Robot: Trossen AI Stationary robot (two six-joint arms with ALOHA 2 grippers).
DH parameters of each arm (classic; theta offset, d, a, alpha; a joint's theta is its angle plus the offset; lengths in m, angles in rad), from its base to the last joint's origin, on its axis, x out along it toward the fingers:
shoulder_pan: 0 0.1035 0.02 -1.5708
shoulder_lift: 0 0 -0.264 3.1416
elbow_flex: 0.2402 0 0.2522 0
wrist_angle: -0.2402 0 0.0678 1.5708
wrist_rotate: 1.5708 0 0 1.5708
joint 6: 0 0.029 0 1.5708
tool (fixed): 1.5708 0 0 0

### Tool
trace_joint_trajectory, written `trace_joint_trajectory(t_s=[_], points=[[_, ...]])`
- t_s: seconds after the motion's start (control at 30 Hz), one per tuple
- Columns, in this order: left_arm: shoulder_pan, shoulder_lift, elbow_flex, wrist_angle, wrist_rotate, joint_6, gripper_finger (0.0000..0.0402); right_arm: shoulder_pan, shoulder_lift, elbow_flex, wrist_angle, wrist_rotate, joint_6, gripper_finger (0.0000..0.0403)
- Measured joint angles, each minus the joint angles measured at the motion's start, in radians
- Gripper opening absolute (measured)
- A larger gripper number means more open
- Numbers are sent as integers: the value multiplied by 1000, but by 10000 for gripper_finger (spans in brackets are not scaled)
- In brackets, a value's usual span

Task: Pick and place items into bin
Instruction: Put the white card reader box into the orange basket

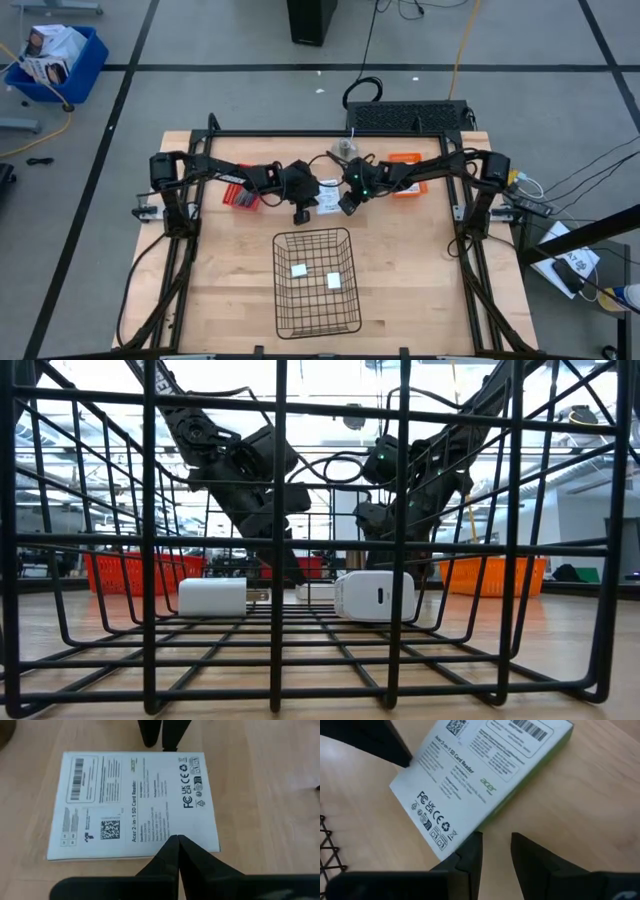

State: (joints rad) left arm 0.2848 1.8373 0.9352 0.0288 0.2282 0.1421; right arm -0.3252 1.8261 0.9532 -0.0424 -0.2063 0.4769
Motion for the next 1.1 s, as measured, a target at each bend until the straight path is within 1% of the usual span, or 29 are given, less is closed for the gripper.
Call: trace_joint_trajectory(t_s=[0.13,0.27,0.5,0.67,0.77,0.8,0.9,1.03,1.1], points=[[8,31,5,-16,12,-7,4,0,1,-3,36,-8,0,98],[10,58,6,-19,16,-26,11,0,2,-4,53,-8,-2,98],[10,59,6,-51,8,-53,4,-6,6,-7,112,-42,-5,98],[7,59,5,-62,-9,-74,16,-7,7,-7,152,-68,-6,98],[5,57,4,-66,-12,-74,13,-7,7,-7,157,-80,-7,98],[5,55,4,-69,-12,-74,9,-7,7,-7,160,-90,-6,98],[6,53,3,-75,-12,-74,4,-7,7,-7,181,-162,5,98],[6,53,2,-72,-19,-73,17,-5,7,-7,188,-217,7,98],[6,53,2,-69,-20,-73,19,-5,7,-7,193,-227,13,98]])
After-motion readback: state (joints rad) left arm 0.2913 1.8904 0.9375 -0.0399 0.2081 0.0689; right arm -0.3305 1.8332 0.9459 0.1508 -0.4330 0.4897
